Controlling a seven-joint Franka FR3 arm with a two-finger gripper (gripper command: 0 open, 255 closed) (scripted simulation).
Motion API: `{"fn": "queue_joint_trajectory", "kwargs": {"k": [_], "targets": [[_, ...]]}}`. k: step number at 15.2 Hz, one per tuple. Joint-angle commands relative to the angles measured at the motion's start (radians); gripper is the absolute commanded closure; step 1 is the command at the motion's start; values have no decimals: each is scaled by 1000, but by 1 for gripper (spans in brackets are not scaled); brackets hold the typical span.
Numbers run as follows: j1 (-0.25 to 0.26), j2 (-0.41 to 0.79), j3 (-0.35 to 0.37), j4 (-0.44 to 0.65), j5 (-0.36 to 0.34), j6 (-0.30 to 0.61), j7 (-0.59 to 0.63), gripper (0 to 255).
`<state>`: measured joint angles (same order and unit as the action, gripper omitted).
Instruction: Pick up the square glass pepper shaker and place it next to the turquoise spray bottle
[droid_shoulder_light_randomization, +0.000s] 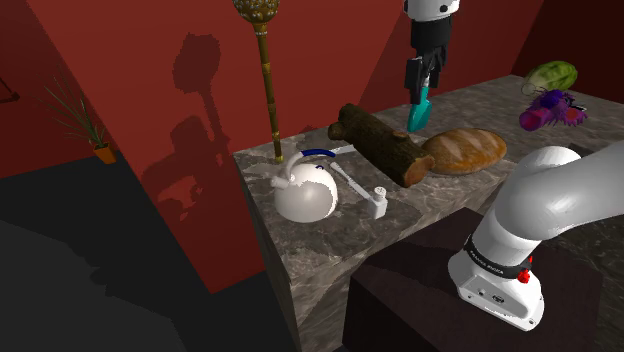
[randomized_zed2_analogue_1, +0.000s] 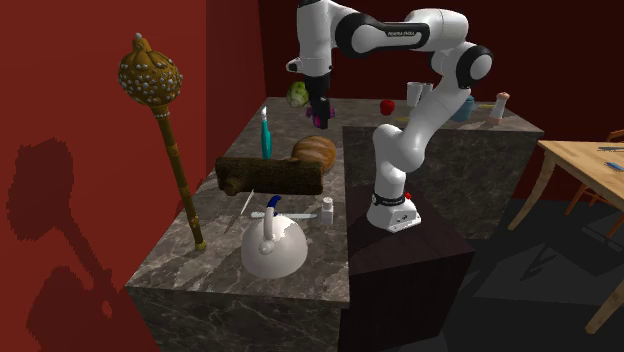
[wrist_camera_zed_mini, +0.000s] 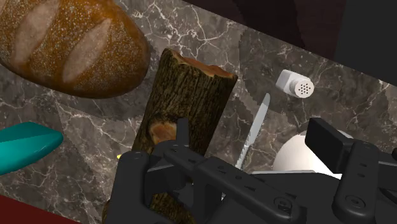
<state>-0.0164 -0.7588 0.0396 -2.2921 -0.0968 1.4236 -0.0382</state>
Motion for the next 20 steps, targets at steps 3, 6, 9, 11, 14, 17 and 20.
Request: {"fn": "queue_joint_trajectory", "kwargs": {"k": [3, 6, 9, 11, 14, 17, 20], "targets": [[8, -36, 15, -83, 23, 66, 31, 0], [23, -80, 41, -200, 60, 167, 76, 0], [42, -110, 71, -308, 98, 274, 121, 0], [56, -121, 95, -374, 125, 350, 151, 0], [81, -121, 135, -464, 168, 472, 198, 0], [108, -95, 181, -542, 213, 606, 245, 0], [135, -38, 234, -603, 258, 757, 295, 0]]}}
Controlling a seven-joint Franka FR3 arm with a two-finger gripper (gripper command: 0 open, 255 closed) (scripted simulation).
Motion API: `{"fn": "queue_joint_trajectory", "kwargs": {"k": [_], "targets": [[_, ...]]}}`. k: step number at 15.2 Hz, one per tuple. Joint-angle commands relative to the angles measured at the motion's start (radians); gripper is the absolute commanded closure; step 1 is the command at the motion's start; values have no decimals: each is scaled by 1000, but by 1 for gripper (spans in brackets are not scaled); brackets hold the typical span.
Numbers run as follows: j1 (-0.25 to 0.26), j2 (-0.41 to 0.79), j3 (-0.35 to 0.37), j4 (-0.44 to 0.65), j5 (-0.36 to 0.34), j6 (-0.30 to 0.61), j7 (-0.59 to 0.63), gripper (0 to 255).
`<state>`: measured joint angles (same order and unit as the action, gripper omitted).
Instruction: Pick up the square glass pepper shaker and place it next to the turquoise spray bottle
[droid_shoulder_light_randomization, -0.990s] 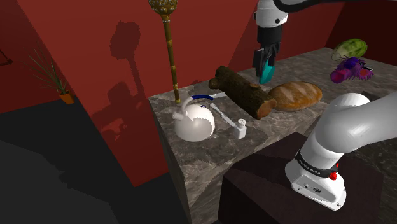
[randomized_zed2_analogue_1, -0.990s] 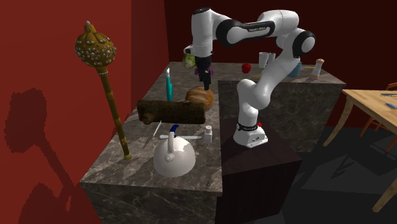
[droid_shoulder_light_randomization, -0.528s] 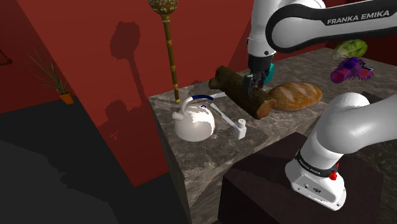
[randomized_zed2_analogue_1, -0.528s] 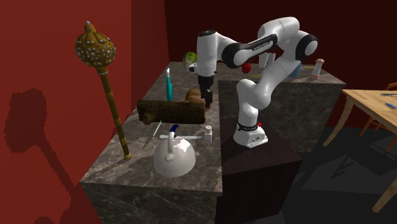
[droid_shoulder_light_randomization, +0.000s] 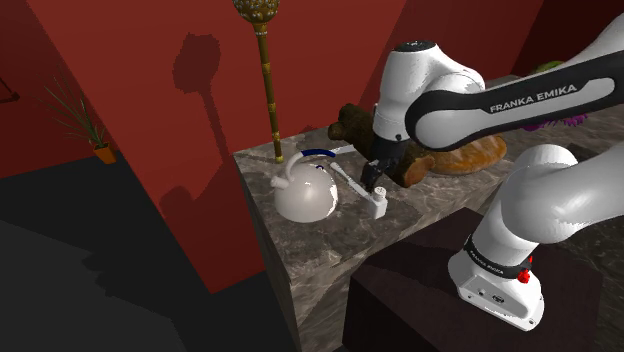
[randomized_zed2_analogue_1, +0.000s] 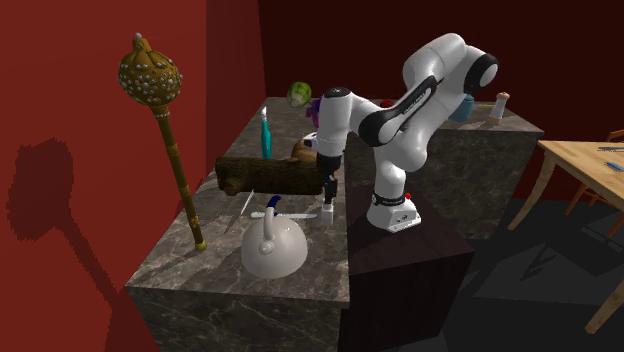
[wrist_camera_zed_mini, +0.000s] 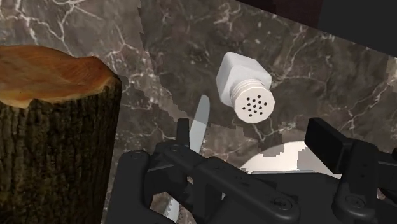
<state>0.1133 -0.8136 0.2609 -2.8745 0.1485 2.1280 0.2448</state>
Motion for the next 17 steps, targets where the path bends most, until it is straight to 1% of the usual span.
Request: {"fn": "queue_joint_trajectory", "kwargs": {"k": [1, 7, 8, 16, 17], "targets": [[8, 24, 18, -26, 17, 69, 17, 0], [5, 97, 34, -72, 25, 187, 18, 0], [3, 119, 39, -82, 27, 219, 18, 0], [3, 119, 39, -82, 27, 219, 18, 0], [3, 119, 39, -82, 27, 219, 18, 255]]}}
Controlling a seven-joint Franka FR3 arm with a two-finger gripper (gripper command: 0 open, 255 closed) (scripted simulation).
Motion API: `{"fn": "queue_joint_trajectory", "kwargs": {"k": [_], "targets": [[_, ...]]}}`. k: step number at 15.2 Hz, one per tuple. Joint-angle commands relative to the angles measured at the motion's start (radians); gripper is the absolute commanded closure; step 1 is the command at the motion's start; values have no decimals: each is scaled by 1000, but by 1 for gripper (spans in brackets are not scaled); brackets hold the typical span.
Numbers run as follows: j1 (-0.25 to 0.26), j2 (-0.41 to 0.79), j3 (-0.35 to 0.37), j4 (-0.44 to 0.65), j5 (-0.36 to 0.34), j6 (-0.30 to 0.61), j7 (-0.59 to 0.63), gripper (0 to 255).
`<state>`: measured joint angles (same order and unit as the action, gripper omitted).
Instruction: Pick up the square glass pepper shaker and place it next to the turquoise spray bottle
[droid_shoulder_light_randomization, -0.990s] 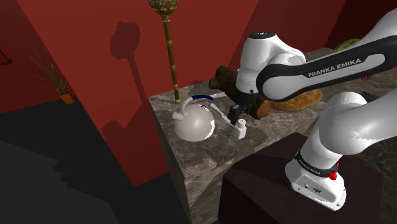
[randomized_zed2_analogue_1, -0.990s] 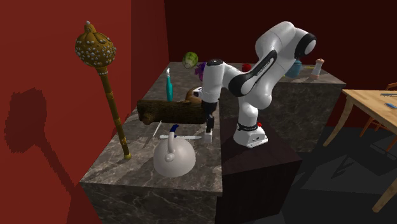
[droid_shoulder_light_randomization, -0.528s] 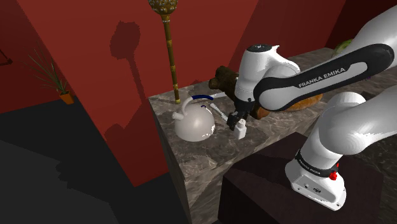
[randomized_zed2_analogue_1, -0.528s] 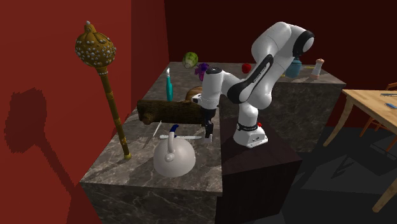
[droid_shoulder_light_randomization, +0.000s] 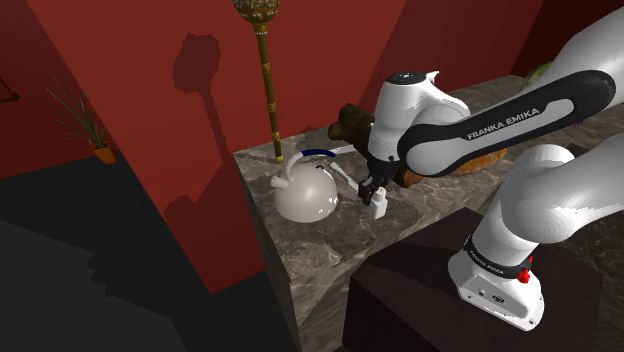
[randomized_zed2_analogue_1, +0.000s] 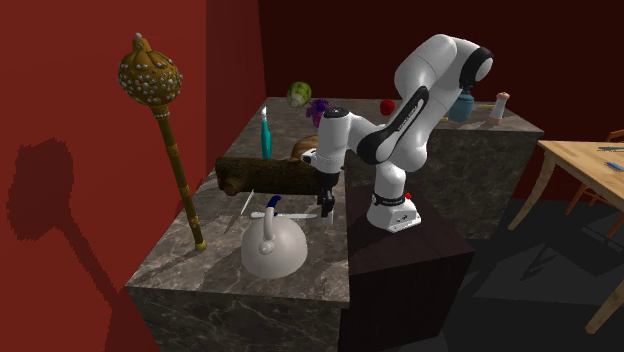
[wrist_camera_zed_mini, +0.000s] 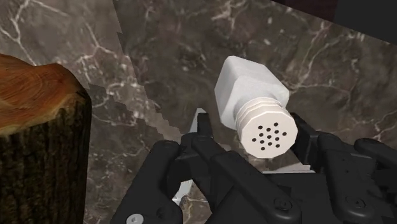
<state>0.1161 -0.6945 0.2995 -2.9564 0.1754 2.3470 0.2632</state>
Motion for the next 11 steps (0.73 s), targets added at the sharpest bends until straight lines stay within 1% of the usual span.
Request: {"fn": "queue_joint_trajectory", "kwargs": {"k": [1, 9, 11], "targets": [[0, 0, 0, 0, 0, 0, 0, 255], [0, 0, 0, 0, 0, 0, 0, 255], [0, -25, -6, 15, -3, -40, -2, 255]]}}
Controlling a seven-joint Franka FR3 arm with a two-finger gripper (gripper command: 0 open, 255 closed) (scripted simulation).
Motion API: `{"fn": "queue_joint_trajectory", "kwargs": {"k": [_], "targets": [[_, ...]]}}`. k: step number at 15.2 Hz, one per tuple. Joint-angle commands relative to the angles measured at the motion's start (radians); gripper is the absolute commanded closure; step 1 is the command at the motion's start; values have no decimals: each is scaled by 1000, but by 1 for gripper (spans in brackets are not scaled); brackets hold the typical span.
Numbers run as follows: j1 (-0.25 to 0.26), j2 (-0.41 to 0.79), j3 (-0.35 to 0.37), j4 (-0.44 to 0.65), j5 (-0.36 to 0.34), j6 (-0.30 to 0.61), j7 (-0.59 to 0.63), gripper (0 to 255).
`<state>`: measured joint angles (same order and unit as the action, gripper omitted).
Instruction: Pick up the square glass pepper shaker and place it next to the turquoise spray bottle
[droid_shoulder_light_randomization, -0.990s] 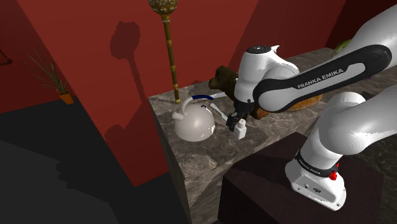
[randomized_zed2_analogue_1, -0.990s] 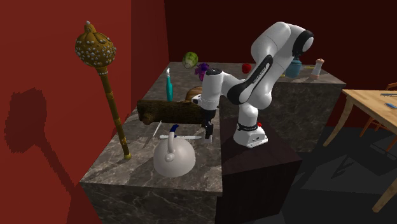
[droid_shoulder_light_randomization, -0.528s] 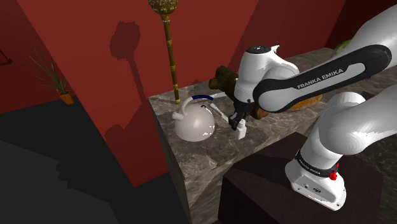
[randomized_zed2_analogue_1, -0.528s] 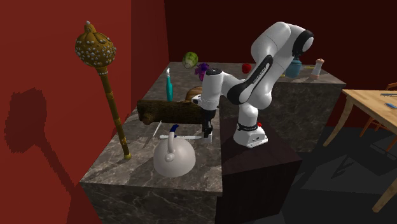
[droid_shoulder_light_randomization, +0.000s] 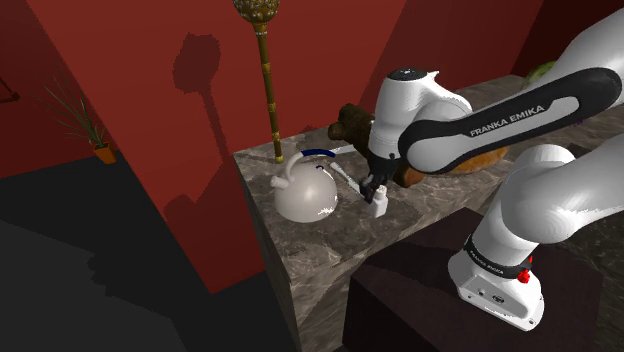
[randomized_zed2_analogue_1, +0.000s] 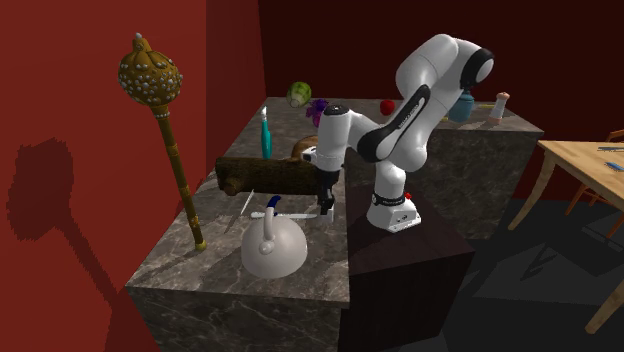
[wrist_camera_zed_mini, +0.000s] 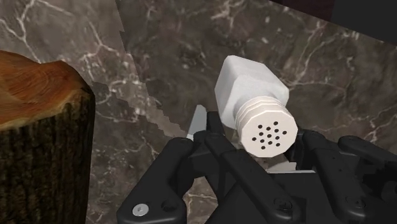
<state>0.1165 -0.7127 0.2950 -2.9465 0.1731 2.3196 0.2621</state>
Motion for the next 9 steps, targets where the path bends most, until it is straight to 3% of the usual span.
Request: {"fn": "queue_joint_trajectory", "kwargs": {"k": [1, 9], "targets": [[0, -18, -5, 13, -3, -32, -2, 255], [-4, -91, -29, 86, -19, -177, -8, 255]]}}
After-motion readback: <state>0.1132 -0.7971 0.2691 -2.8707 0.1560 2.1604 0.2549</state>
